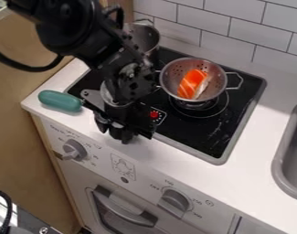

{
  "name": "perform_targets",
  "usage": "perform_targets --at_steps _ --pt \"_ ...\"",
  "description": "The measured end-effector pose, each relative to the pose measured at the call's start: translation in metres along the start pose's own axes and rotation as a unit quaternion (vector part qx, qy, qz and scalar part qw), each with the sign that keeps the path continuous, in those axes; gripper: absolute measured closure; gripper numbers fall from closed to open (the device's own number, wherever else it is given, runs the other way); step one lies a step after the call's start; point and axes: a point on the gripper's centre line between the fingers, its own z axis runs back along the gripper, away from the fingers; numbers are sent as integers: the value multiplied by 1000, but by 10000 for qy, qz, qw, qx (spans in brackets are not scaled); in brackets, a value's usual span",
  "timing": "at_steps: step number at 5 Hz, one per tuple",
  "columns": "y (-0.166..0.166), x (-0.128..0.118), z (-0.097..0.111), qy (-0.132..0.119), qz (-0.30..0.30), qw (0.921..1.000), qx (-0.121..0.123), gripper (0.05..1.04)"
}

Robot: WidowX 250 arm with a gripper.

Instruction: Put the sushi to the left silver pot

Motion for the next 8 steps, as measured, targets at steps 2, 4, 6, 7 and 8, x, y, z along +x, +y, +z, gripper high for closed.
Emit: perform_targets --at_steps 2,4,6,7,8 --pt "5 19 28 451 -125 9980 -415 686" --pt "35 77 78 962 -174 9919 -810 686" --pt "68 130 62 818 -543 9897 -1039 686" --pt "80 147 41 674 -657 9893 -1111 686" --pt "82 152 29 557 -675 9901 -1094 625"
